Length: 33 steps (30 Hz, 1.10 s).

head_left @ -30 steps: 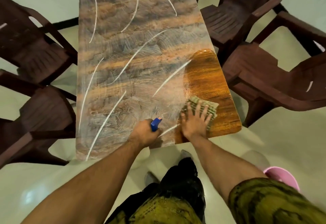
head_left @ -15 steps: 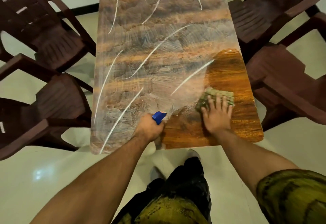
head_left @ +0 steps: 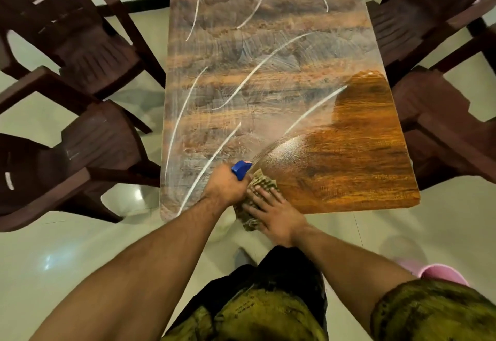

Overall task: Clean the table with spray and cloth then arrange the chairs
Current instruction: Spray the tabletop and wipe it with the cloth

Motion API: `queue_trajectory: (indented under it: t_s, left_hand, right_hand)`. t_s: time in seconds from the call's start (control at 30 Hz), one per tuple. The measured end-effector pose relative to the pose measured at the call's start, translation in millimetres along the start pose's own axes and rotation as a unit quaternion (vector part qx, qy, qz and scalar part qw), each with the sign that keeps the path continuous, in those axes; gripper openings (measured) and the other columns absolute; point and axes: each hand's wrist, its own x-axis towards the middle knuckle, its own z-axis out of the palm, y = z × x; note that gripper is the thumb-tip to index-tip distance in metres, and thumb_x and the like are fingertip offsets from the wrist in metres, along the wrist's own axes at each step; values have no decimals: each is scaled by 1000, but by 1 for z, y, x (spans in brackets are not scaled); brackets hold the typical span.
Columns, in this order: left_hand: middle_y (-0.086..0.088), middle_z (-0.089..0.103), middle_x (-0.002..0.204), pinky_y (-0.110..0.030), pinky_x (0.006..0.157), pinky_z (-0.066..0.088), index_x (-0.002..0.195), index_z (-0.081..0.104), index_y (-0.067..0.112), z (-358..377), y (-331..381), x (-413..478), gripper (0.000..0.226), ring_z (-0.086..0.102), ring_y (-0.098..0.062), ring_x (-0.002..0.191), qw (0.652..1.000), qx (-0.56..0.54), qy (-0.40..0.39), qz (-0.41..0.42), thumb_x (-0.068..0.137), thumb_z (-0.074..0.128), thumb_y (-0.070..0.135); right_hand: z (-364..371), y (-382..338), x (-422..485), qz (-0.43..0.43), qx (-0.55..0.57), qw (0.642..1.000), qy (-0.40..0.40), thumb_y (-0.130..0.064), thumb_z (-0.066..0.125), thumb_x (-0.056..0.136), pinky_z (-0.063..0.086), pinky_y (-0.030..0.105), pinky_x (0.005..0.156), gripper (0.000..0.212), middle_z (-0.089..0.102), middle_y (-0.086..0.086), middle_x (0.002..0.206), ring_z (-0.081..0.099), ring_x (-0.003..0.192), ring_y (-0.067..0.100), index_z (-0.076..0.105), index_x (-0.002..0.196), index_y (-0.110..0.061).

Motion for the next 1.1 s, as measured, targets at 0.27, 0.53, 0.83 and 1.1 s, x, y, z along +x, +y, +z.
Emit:
queue_trajectory:
  t_s: [0.27, 0.53, 0.83, 1.1]
  left_hand:
    - [1, 60, 57, -34, 52, 54, 85, 65, 10, -9, -62, -26, 21, 63, -19, 50, 999, -10, -27, -13, 91, 67, 30]
    - [-4, 58, 62, -43, 65, 58, 73, 54, 17, -23, -81, -37, 27, 61, -28, 59, 999, -16, 1, -30, 90, 68, 33]
    - [-6, 63, 67, -43, 66, 62, 78, 58, 16, -23, -91, -47, 25, 70, -31, 68, 994, -30, 34, -102, 88, 70, 35]
    - [-10, 69, 78, -38, 64, 58, 85, 62, 15, -35, -98, -40, 20, 67, -27, 68, 984, -43, 94, -146, 87, 66, 34]
  right_hand:
    - [-2, -54, 23, 169, 70, 982, 44, -36, 31, 105, -15, 42, 119, 62, -12, 2, 166, -17, 152, 27, 5, 160, -26]
    - [-22, -32, 37, 371, 100, 913, 137, -14, 33, 103, -6, 42, 124, 63, -11, 3, 166, -14, 153, 25, 7, 160, -20]
    - [-42, 0, 83, 103, 87, 988, 73, -6, 49, 96, 3, 35, 125, 66, 12, -6, 166, 7, 153, 15, 30, 156, -27]
    - [-9, -73, 98, -132, 97, 986, 22, 2, 55, 86, 2, 37, 125, 67, 31, 4, 161, 15, 153, 24, 45, 149, -18]
